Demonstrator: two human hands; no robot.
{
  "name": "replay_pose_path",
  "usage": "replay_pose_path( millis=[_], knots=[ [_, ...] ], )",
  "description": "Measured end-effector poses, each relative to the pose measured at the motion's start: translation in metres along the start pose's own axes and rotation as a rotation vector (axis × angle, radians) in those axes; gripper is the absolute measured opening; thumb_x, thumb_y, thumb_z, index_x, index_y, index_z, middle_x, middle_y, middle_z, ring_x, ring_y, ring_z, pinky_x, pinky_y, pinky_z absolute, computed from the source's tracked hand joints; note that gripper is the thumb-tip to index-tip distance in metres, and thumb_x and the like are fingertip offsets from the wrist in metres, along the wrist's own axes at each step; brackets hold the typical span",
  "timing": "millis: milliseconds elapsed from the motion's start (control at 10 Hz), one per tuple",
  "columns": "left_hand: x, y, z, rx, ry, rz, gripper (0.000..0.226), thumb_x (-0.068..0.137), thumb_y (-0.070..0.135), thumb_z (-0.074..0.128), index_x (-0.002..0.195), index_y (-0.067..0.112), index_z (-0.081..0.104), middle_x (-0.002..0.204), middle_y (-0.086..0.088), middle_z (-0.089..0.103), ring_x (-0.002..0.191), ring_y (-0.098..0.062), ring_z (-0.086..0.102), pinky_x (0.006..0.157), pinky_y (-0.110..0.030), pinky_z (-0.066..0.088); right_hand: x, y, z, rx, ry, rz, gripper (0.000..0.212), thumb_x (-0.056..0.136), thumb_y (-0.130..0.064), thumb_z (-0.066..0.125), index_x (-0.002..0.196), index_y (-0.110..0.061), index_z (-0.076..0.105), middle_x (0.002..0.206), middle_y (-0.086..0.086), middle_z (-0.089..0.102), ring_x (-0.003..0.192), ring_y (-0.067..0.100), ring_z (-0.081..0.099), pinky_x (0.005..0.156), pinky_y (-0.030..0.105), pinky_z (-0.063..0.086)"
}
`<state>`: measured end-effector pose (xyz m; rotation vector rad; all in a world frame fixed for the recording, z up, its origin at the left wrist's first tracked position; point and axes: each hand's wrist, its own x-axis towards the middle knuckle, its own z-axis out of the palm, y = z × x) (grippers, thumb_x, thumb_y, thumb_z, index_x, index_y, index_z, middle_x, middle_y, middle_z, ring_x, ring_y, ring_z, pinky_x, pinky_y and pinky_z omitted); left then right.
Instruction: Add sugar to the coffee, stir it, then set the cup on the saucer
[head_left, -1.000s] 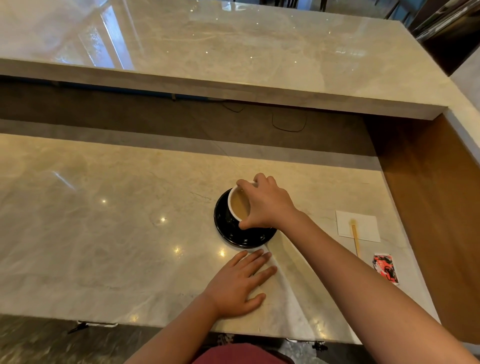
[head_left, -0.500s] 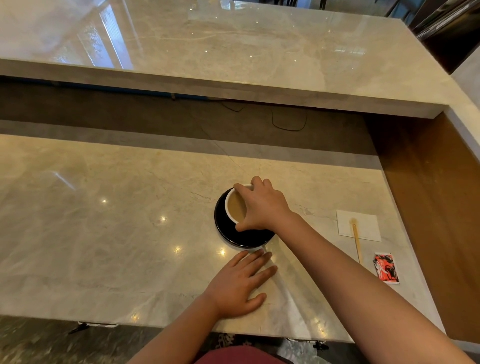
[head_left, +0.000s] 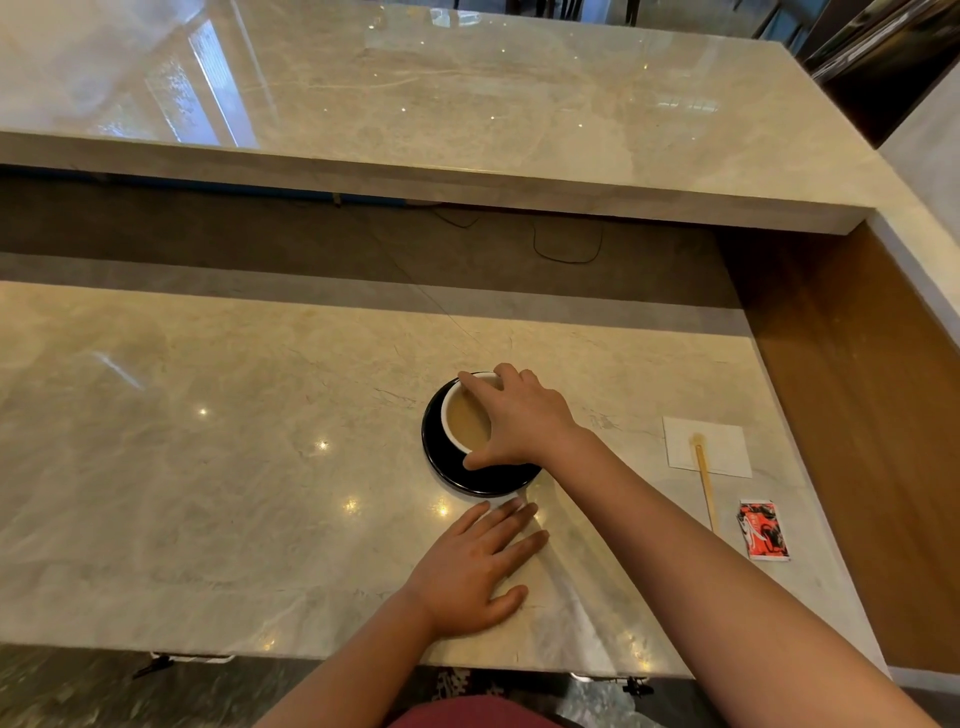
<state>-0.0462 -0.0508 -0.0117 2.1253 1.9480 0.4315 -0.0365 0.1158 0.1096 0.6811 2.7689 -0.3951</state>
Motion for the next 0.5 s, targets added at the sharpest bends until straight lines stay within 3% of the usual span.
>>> replay_pose_path(
  millis=[300,400,500],
  knots=[
    [0.001,0.002,-0.005,0.0,-0.047,-0.002,0.057,0.092,0.044,0.04,0.145,0.026,0.027,0.154,-0.006,0.021,0.141,-0.018,0.004,0.111,-0.048,0.001,-0.006,0.002,0.0,0.046,0.027,0.009,0.1,0.062,-0.06,0.07,0.14,-0.031,0.016,0.145,0.012,0.028,0.129,0.033,0.029,0.097,0.05,0.036],
    [0.002,0.002,-0.006,-0.02,-0.074,-0.02,0.058,0.092,0.045,0.037,0.145,0.026,0.025,0.155,-0.004,0.015,0.141,-0.016,-0.002,0.112,-0.043,-0.004,-0.012,0.009,-0.002,0.073,0.052,0.033,0.092,0.067,-0.06,0.065,0.14,-0.03,0.017,0.146,0.013,0.029,0.13,0.033,0.029,0.097,0.049,0.036],
    [0.003,0.007,-0.009,-0.068,-0.124,-0.069,0.06,0.089,0.047,0.037,0.145,0.028,0.024,0.156,-0.002,0.011,0.141,-0.015,-0.001,0.113,-0.038,-0.001,-0.029,0.025,0.003,0.108,0.178,0.14,0.067,0.083,-0.053,0.051,0.138,-0.027,0.024,0.14,0.014,0.038,0.125,0.034,0.037,0.092,0.048,0.04]
  ],
)
